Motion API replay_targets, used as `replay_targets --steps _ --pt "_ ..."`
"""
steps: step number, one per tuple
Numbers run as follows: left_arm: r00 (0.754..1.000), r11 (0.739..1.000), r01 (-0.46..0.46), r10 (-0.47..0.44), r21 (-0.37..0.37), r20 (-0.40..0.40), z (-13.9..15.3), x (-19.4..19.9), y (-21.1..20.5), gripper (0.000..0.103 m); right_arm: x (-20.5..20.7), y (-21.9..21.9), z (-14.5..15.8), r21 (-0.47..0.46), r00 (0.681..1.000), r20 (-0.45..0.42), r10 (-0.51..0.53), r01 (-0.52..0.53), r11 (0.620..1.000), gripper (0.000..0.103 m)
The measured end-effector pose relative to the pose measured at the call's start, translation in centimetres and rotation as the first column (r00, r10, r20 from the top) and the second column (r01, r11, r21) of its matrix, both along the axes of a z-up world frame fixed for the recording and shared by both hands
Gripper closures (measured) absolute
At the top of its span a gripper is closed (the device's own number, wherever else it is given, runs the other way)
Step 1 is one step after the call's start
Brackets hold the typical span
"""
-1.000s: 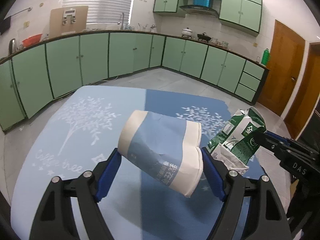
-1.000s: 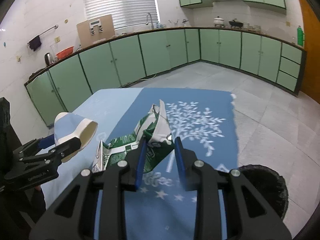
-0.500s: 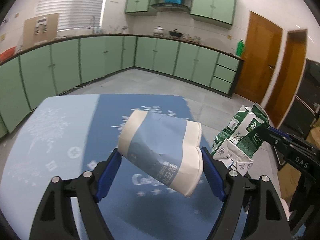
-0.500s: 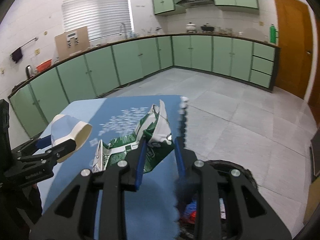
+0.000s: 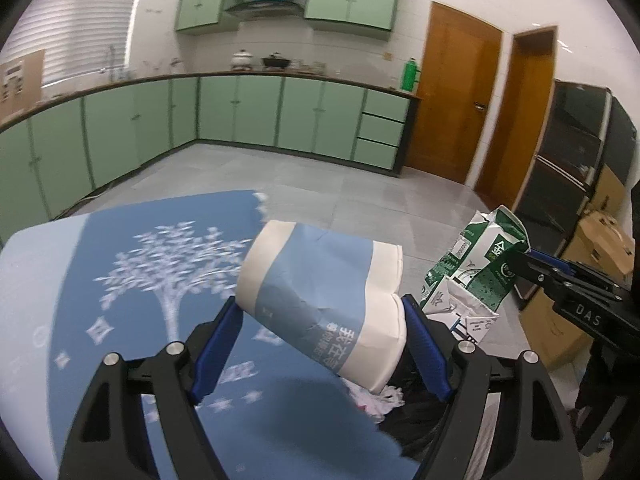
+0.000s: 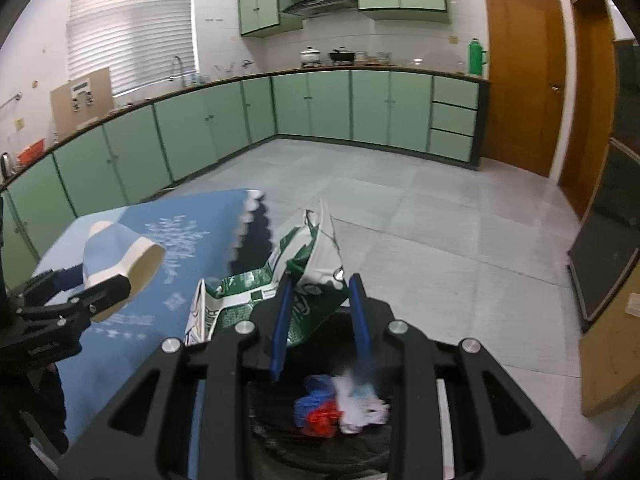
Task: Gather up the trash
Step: 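Carry the paper cup and milk carton over the black bin, then open both tools to drop the cup and carton into the bin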
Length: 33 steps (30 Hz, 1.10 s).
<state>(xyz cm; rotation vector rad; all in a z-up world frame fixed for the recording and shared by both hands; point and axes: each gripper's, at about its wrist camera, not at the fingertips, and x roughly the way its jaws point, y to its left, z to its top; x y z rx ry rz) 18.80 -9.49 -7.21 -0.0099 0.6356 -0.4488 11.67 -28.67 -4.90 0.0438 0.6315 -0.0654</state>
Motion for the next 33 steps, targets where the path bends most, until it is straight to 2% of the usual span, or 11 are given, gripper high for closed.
replay_targets --steps 7,15,29,33 --pt "0.996 0.996 0.092 -0.092 0.0 -0.013 -1.6 0.4 -5.1 0.025 -0.5 -3.9 -2.1 0.002 0.998 -0.024 -0.057 0.057 0.998 0.076" --pt "0.988 0.99 0.137 -0.136 0.012 -0.071 -4.3 1.9 -9.0 0.025 0.0 -6.7 -4.9 0.021 0.992 -0.071 -0.105 0.107 0.994 0.076" --pt "0.974 0.991 0.133 -0.13 0.006 -0.186 -7.1 4.7 -11.2 0.024 2.5 -7.2 -8.0 0.037 0.983 -0.137 -0.124 0.13 0.991 0.076" --pt "0.968 0.989 0.146 -0.144 -0.004 -0.205 -7.2 5.1 -11.6 0.022 3.2 -7.5 -8.8 0.029 0.977 -0.158 -0.14 0.147 0.989 0.072"
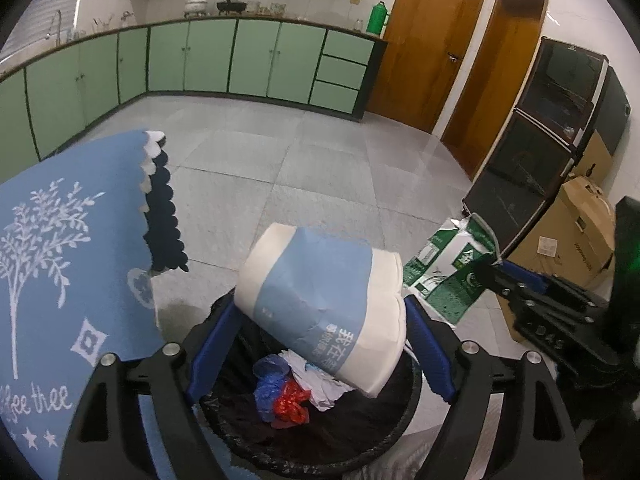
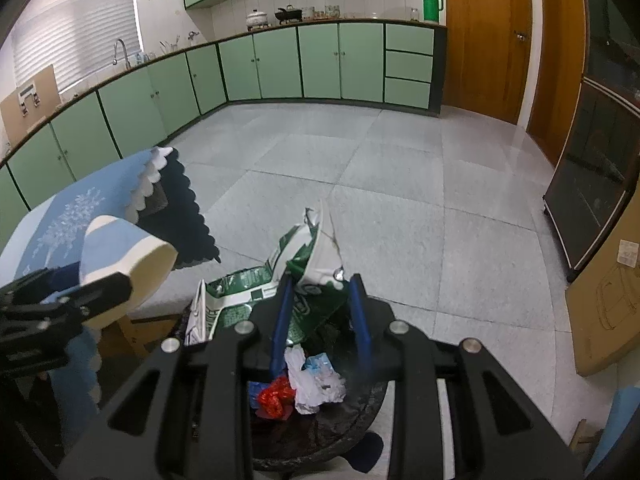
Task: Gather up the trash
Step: 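Open both tools to drop the cup and carton into the bin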
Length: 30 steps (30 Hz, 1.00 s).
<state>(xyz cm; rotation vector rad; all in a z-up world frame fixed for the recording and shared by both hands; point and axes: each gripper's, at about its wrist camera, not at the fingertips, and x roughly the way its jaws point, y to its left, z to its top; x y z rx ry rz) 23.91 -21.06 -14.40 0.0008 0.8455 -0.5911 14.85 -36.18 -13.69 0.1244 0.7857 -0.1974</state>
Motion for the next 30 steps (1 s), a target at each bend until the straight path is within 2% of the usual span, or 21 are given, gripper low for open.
replay_targets --steps 3,6,13,17,22,25,30 --pt "1.0 1.0 0.014 -0.014 -0.004 -0.021 -0.2 0.1 -0.2 0.021 0.3 -0.6 -0.3 0.004 1.0 -0.004 -0.021 0.021 1.0 0.057" --pt "0.998 1.0 0.017 -0.018 -0.015 -0.055 -0.6 0.3 -0.1 0.021 0.1 -1.0 -0.5 0.003 0.999 -0.007 -0.043 0.043 0.999 0.049" --pt "0.998 0.999 0.003 -0.005 -0.032 -0.063 -0.5 0.3 0.6 0.021 -0.3 -0.9 -0.2 0.002 0.999 0.003 -0.045 0.045 0.999 0.041" --pt "0.999 0.999 -0.007 0.006 -0.038 -0.036 0.6 0.0 1.3 0.021 -0.7 -0.3 0.8 0.009 0.999 0.025 -0.038 0.038 0.999 0.033" --pt "0.999 0.999 -0.029 0.03 -0.033 0.034 3.0 -1.1 3.0 0.021 -1.3 0.9 2.6 0.033 0.998 0.055 -0.025 0.023 0.999 0.013" --pt "0.996 0.998 -0.057 0.059 -0.033 0.064 4.3 -1.6 4.4 0.018 -1.6 2.0 3.7 0.068 0.998 0.063 -0.009 0.004 0.998 0.008" --pt "0.985 0.992 -0.123 0.127 -0.036 0.117 6.6 -2.9 7.4 0.01 -2.5 4.0 5.9 0.095 0.997 0.077 0.015 -0.022 0.995 0.006"
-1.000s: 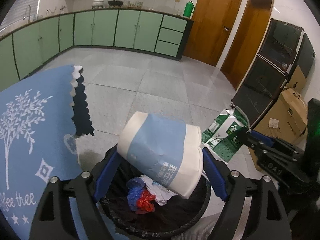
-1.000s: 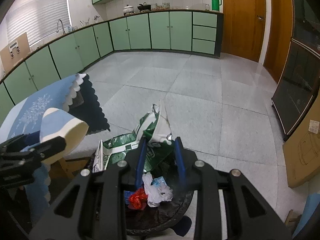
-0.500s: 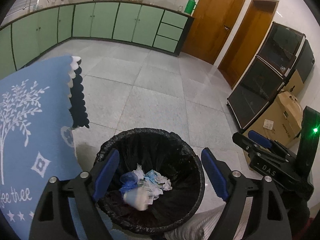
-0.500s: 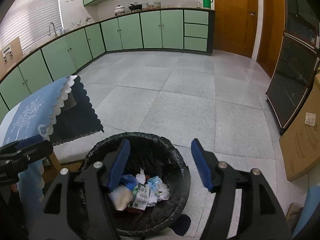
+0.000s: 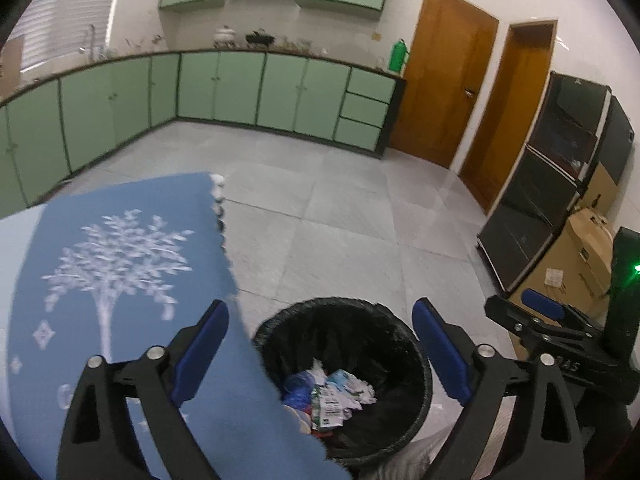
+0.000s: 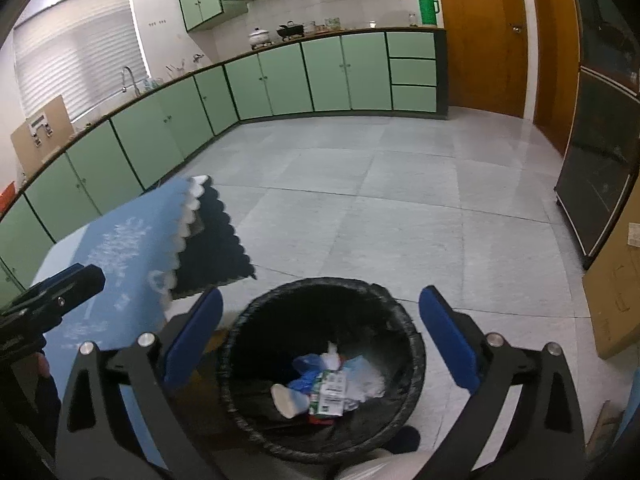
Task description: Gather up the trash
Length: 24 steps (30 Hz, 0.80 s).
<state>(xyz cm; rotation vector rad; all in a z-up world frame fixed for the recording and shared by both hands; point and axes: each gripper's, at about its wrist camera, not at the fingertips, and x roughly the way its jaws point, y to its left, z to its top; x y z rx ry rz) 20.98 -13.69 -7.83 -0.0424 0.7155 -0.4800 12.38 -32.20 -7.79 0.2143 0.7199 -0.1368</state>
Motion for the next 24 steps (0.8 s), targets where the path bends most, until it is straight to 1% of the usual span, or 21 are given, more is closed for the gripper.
replay_targets --steps 4,11,17,24 --pt "0.998 0.999 -0.051 0.051 -0.01 0.02 1.6 -1.3 2.3 0.007 -0.9 2.1 1.7 0.014 0.999 0.001 0.04 -0.04 0.999 0.005" --pt "0.996 0.997 -0.073 0.072 0.004 0.058 3.6 -4.0 4.6 0.006 -2.8 5.2 4.1 0.002 0.996 0.005 0.089 -0.089 0.996 0.005" --pt "0.991 0.994 -0.11 0.108 0.02 0.08 5.0 -6.1 6.2 0.006 -4.2 6.7 5.7 -0.009 0.994 0.022 0.111 -0.111 0.994 0.005" --pt "0.99 0.993 -0.117 0.115 0.026 0.084 5.9 -8.4 7.2 0.006 -5.7 8.2 7.1 -0.026 0.993 0.024 0.114 -0.114 0.993 0.005"
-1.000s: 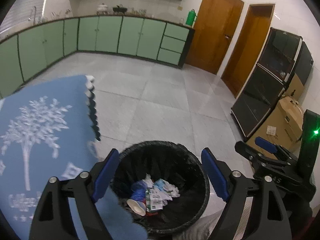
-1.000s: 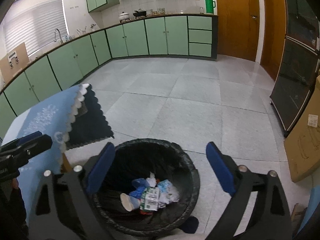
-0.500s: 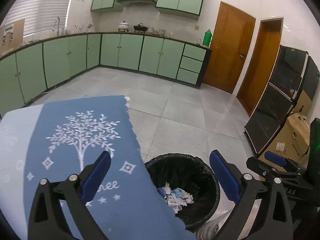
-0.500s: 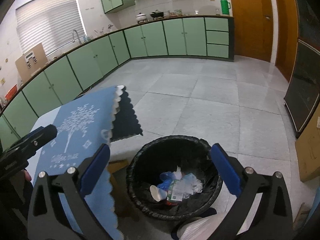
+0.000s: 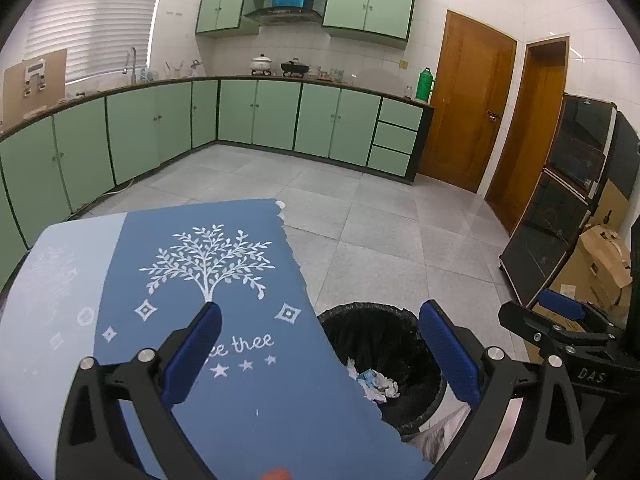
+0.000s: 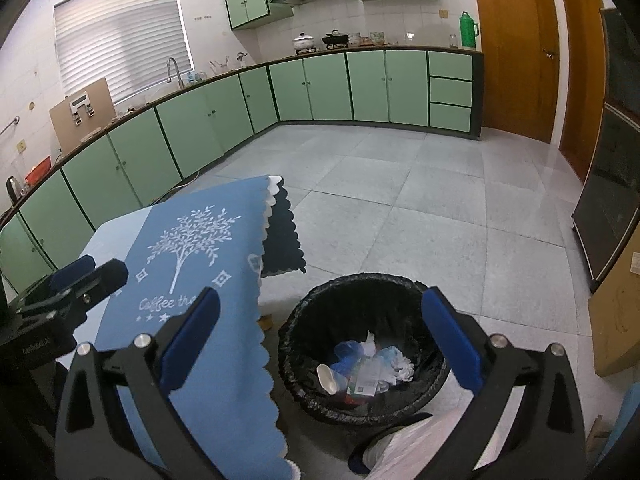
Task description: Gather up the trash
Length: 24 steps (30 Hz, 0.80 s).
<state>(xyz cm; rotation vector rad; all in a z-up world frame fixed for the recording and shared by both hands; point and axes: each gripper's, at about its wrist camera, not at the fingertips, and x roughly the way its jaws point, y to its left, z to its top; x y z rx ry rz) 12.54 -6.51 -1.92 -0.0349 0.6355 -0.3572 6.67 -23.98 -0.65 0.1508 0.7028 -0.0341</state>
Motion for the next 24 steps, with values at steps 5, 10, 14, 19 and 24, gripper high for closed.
replay_targets --steps 5,10,14,19,24 --pt "1.0 1.0 -0.003 0.003 -0.005 0.013 0.8 -1.7 0.5 0.006 -0.9 0.6 0.7 -0.014 1.0 0.01 0.003 -0.003 1.0 0.005" --pt "0.999 1.0 -0.025 0.025 -0.007 0.029 1.5 -2.8 1.1 0.006 -1.8 1.2 1.3 -0.042 1.0 0.015 0.007 -0.006 0.999 0.005" --pt "0.999 0.999 -0.032 0.031 0.004 0.043 2.1 -3.5 1.1 0.006 -2.4 1.2 1.6 -0.035 1.0 0.021 0.008 -0.008 0.999 0.005" --pt "0.999 0.999 -0.03 0.029 0.014 0.043 2.4 -4.0 1.0 0.006 -2.7 1.1 2.0 -0.023 1.0 0.03 0.005 -0.004 1.0 0.005" --pt "0.999 0.999 -0.029 0.029 0.02 0.038 2.4 -4.1 1.0 0.006 -2.9 1.3 2.2 -0.025 0.999 0.038 0.011 -0.01 1.0 0.005"
